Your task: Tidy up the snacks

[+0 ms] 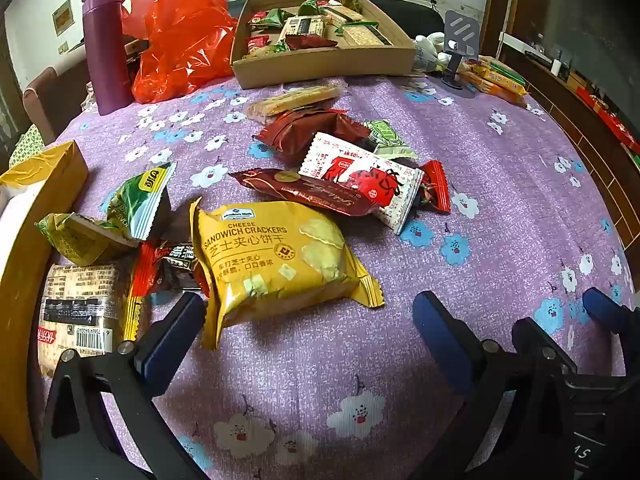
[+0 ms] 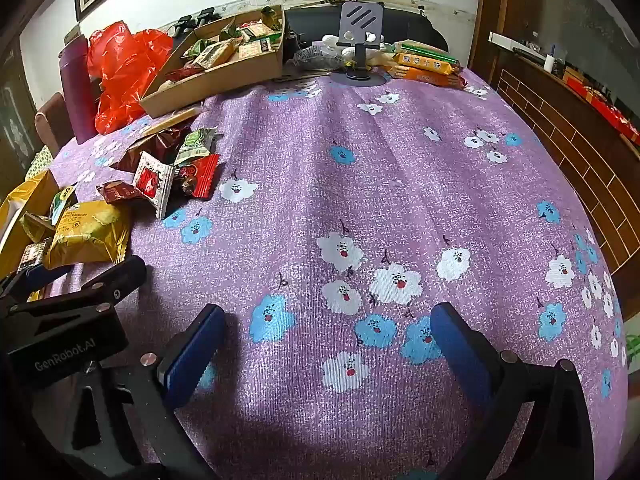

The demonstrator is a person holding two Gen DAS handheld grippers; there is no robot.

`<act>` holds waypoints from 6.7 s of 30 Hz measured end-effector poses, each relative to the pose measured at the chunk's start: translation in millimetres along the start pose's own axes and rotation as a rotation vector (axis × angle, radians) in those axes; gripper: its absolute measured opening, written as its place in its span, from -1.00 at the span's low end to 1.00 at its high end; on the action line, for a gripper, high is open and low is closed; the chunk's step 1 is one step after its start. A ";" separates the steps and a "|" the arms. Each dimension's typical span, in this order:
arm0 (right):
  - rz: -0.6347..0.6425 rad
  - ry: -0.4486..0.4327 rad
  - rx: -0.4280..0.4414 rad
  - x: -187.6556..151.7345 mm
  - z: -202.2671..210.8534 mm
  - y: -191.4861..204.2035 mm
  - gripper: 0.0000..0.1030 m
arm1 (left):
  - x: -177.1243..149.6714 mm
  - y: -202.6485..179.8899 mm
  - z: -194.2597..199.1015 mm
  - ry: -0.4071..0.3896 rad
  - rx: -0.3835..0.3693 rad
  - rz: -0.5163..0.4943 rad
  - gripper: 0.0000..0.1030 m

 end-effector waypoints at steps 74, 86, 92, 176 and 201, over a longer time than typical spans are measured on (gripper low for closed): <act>0.128 -0.042 0.341 48.4 25.3 129.1 0.72 | -11.8 115.3 72.4 0.032 -0.191 -0.032 0.27; 0.134 0.077 0.411 45.3 3.1 144.1 0.16 | -8.3 105.6 63.1 0.045 -0.136 -0.135 0.07; 0.082 0.085 0.416 32.1 11.7 116.6 0.04 | -19.9 94.4 81.9 0.084 -0.325 -0.160 -0.15; 0.116 -0.033 0.524 25.1 60.5 190.1 0.23 | -81.9 214.0 185.1 -0.222 -0.326 0.226 0.23; 0.301 -0.080 0.507 58.2 43.8 236.6 -0.69 | -59.9 180.9 153.4 -0.127 -0.358 0.125 0.26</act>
Point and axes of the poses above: each gripper's, at about its wrist camera, not at the fingertips, and z roughly against the way its jaws point, y to its left, x to its top, the point moved 1 cm from there along -z, roughly the way its jaws point, and after that the axes turned 9 degrees about -x, right-handed, at the moved point
